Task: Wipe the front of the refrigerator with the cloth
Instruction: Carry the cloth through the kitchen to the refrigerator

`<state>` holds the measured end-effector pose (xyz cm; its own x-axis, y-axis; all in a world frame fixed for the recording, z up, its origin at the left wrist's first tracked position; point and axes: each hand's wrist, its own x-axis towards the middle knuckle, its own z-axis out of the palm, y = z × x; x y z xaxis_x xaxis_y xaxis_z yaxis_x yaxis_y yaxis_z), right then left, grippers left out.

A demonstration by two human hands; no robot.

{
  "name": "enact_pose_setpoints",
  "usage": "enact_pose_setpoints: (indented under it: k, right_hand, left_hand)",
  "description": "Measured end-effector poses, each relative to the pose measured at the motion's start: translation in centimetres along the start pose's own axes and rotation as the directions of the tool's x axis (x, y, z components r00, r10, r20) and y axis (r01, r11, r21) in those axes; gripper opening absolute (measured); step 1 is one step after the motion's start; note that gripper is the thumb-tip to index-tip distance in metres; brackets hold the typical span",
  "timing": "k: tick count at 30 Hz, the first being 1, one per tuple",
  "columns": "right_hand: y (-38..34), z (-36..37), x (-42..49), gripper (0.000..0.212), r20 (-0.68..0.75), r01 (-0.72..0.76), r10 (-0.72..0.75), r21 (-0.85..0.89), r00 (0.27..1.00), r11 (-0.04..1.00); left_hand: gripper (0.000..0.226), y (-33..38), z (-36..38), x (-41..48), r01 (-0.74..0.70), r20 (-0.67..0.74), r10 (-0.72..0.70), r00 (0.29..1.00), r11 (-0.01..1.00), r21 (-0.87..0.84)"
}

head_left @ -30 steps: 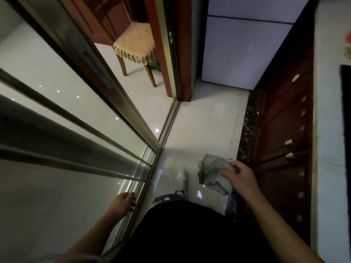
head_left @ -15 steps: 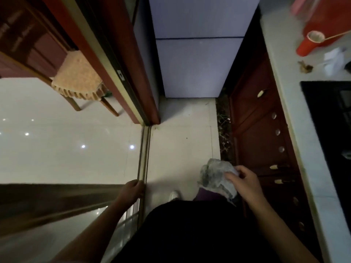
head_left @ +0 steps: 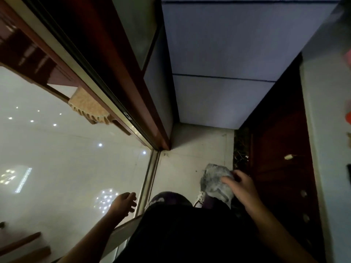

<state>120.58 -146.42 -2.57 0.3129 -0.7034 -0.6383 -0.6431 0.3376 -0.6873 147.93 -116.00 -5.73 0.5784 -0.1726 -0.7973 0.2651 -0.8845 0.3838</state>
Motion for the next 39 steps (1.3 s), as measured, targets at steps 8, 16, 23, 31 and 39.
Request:
enact_pose_setpoints:
  k: [8, 16, 23, 31, 39]
  right_hand:
    - [-12.0, 0.5, 8.2, 0.023, 0.089, 0.209, -0.203, -0.071, 0.975, 0.975]
    - [-14.2, -0.7, 10.7, 0.026, -0.087, 0.088, -0.09, -0.026, 0.992, 0.996]
    - [-16.9, -2.5, 10.3, 0.014, -0.237, 0.118, -0.093, 0.092, 0.967, 0.989]
    - [-28.7, -6.1, 11.2, 0.009, -0.281, 0.444, -0.415, 0.046, 0.866, 0.895]
    - [-49.0, -14.1, 7.6, 0.01, -0.307, 0.784, -0.781, -0.147, 0.544, 0.603]
  left_hand:
    - [0.028, 8.9, -1.3, 2.4, 0.013, -0.011, -0.013, 1.0, 1.0, -0.028]
    - [0.032, 20.5, -1.4, 8.0, -0.159, 0.128, 0.151, 0.98, 0.986, 0.058]
    - [0.029, 29.1, -1.5, 11.1, -0.369, 0.238, 0.326, 0.915, 0.914, 0.168]
    - [0.026, 37.2, -4.4, 10.4, -0.609, 0.186, 0.589, 0.786, 0.789, 0.076]
    - [0.03, 47.7, -8.4, 4.8, -0.749, -0.031, 0.749, 0.662, 0.663, 0.024]
